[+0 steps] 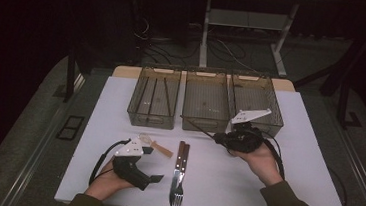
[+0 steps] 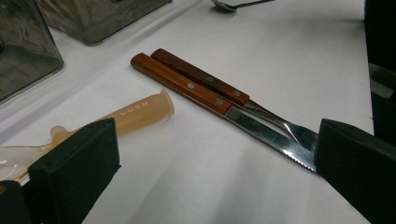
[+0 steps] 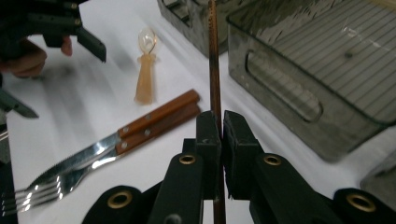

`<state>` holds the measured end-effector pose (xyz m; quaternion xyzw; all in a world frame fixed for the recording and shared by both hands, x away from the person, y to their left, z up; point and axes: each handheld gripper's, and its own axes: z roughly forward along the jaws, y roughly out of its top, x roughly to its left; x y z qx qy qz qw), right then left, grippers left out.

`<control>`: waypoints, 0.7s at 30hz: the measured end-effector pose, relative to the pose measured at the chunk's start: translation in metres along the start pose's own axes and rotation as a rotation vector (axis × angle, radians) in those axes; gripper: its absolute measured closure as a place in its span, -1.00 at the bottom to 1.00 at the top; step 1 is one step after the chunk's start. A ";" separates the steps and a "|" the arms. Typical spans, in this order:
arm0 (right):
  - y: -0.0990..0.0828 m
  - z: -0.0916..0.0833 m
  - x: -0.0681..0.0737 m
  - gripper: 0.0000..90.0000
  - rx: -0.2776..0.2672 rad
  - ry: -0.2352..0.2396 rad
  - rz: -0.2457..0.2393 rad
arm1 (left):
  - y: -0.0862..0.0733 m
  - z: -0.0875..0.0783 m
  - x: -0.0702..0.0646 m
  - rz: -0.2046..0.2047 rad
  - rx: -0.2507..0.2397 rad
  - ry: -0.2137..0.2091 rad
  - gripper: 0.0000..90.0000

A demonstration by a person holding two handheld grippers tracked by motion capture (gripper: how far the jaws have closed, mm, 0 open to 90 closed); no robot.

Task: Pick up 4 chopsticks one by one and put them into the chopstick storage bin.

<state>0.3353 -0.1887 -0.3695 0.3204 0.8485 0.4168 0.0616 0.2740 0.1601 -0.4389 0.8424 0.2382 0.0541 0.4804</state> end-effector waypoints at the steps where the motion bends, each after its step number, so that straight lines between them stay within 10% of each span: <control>1: 0.003 0.002 0.000 0.90 -0.002 -0.001 0.002 | 0.000 0.000 0.000 0.000 -0.002 0.000 -1.00; 21: 0.068 0.026 -0.004 0.90 -0.018 -0.033 -0.006 | 0.001 -0.001 0.001 0.003 -0.005 0.003 -1.00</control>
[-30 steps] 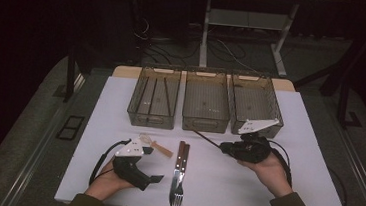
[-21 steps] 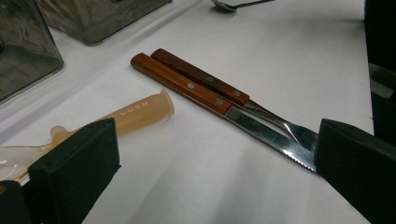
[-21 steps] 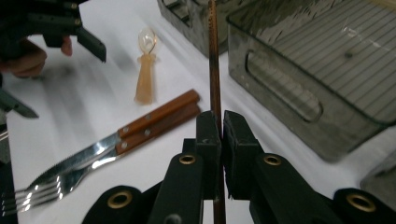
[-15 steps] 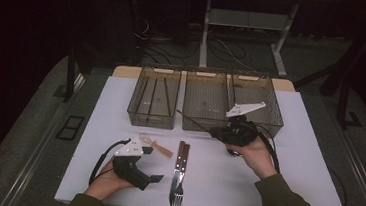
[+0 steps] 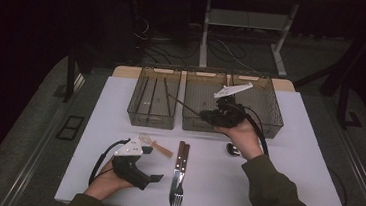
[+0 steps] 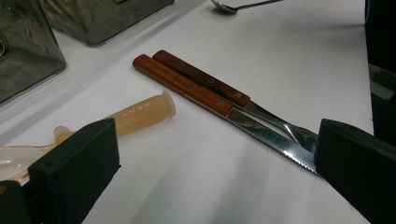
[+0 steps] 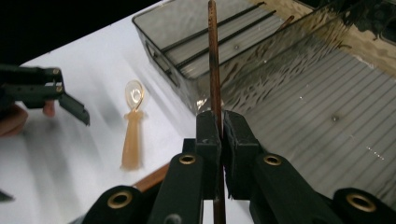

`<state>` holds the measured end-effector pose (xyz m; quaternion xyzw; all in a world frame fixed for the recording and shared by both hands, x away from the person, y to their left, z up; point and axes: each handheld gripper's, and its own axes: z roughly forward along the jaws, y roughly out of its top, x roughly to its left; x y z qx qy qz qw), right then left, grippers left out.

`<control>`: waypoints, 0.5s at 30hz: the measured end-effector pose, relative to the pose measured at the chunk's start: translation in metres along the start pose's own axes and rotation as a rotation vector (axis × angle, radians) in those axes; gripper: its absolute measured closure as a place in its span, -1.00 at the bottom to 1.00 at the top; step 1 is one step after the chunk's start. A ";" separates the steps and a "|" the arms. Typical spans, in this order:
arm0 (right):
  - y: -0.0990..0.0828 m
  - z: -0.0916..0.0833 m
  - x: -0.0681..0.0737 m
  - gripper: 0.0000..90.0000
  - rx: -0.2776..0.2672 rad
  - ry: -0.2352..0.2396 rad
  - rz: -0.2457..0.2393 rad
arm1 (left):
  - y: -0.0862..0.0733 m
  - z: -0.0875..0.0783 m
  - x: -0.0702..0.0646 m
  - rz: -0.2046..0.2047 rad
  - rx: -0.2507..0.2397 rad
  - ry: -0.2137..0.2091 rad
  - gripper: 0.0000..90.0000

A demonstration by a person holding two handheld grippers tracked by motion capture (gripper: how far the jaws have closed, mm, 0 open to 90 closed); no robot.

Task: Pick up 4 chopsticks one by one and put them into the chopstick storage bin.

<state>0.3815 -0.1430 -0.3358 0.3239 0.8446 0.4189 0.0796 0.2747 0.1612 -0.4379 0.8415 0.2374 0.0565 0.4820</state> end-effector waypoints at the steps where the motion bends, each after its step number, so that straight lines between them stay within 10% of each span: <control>1: 0.003 0.002 0.001 0.90 0.003 -0.003 0.008 | 0.000 0.000 0.000 0.001 0.002 0.000 -1.00; 15: 0.044 0.041 0.002 0.90 0.017 -0.039 0.013 | 0.000 0.000 0.001 0.007 0.012 0.000 -1.00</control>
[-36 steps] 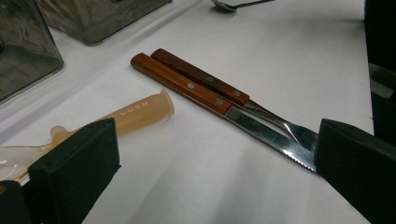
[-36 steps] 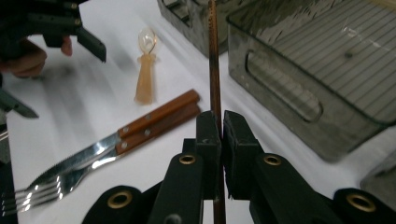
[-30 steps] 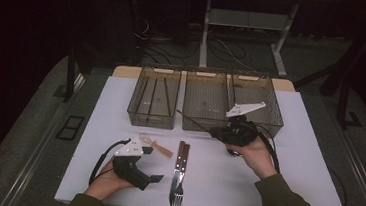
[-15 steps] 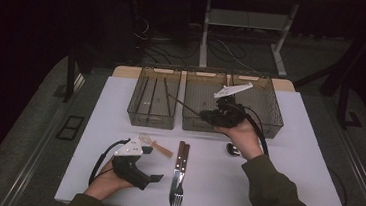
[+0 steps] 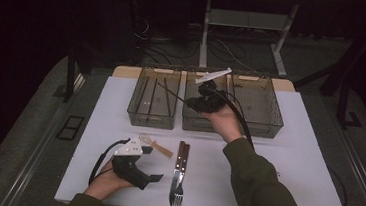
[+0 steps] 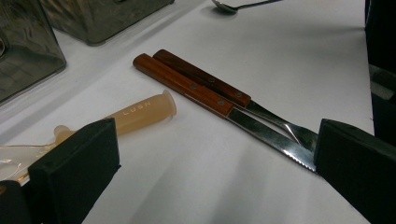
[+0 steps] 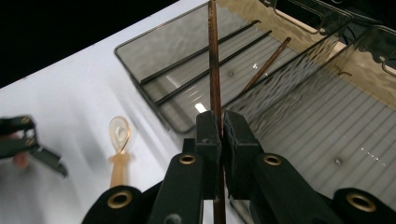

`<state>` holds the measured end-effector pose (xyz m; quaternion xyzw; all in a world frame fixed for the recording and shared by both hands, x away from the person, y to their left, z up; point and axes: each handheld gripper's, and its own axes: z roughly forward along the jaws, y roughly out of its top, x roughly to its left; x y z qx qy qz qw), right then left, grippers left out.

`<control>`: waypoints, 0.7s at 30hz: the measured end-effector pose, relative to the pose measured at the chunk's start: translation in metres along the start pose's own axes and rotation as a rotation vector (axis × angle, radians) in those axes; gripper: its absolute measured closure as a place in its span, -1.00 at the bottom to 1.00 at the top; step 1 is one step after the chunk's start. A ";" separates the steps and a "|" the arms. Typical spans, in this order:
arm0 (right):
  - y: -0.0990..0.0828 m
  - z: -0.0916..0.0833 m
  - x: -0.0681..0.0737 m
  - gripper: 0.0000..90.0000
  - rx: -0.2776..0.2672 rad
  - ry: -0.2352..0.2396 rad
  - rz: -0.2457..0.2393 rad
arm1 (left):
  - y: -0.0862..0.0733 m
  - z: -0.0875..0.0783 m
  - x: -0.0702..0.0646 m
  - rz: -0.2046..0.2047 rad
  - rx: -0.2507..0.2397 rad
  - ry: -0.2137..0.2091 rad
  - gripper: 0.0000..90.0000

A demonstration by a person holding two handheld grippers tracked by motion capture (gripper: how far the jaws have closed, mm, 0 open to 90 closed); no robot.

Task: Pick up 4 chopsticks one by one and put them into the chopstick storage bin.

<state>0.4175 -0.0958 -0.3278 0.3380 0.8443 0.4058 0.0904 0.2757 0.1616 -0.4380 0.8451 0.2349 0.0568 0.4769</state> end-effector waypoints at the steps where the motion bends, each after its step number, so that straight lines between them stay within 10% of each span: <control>1: 0.003 0.004 0.000 0.90 0.010 -0.002 0.003 | 0.000 0.000 0.000 -0.001 0.002 -0.001 -1.00; 21: 0.045 0.082 -0.014 0.90 0.081 -0.098 0.066 | 0.000 -0.002 0.002 0.004 -0.013 -0.004 -1.00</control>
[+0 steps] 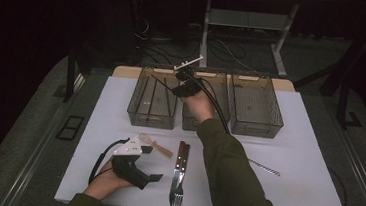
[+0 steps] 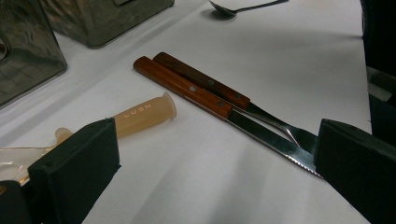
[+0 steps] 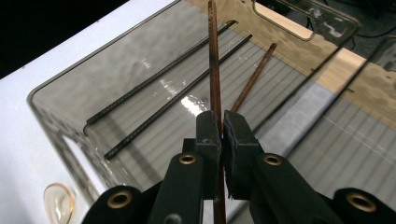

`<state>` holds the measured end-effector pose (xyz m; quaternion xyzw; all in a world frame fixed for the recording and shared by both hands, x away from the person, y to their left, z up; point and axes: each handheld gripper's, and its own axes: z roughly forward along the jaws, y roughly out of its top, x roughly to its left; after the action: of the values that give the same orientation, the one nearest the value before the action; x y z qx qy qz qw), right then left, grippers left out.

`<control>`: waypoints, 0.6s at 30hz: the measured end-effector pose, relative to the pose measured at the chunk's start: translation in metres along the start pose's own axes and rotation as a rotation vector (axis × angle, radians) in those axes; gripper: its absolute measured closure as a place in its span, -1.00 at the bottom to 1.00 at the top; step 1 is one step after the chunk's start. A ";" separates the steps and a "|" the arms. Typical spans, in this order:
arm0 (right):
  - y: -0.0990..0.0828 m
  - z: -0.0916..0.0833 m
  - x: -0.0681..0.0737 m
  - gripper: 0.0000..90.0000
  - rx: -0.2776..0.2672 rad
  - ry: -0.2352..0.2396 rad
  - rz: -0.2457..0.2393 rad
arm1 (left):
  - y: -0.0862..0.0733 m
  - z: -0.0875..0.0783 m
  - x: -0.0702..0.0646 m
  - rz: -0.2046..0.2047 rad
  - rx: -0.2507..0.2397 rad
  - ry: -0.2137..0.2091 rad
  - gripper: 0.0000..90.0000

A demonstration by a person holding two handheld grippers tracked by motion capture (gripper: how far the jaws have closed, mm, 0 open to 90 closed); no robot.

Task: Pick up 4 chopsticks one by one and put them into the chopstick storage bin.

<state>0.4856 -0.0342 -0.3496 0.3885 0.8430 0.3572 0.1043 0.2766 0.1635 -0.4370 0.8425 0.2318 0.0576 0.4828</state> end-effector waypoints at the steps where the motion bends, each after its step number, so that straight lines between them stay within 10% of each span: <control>1: 0.002 0.003 0.001 0.90 -0.001 -0.002 0.005 | 0.000 0.000 0.000 0.000 -0.002 0.001 -1.00; 18: 0.027 0.044 0.015 0.90 0.042 -0.027 0.043 | 0.001 0.000 -0.001 -0.009 -0.018 -0.004 -1.00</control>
<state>0.5106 0.0118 -0.3615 0.4134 0.8403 0.3363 0.1001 0.2758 0.1627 -0.4363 0.8371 0.2340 0.0559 0.4913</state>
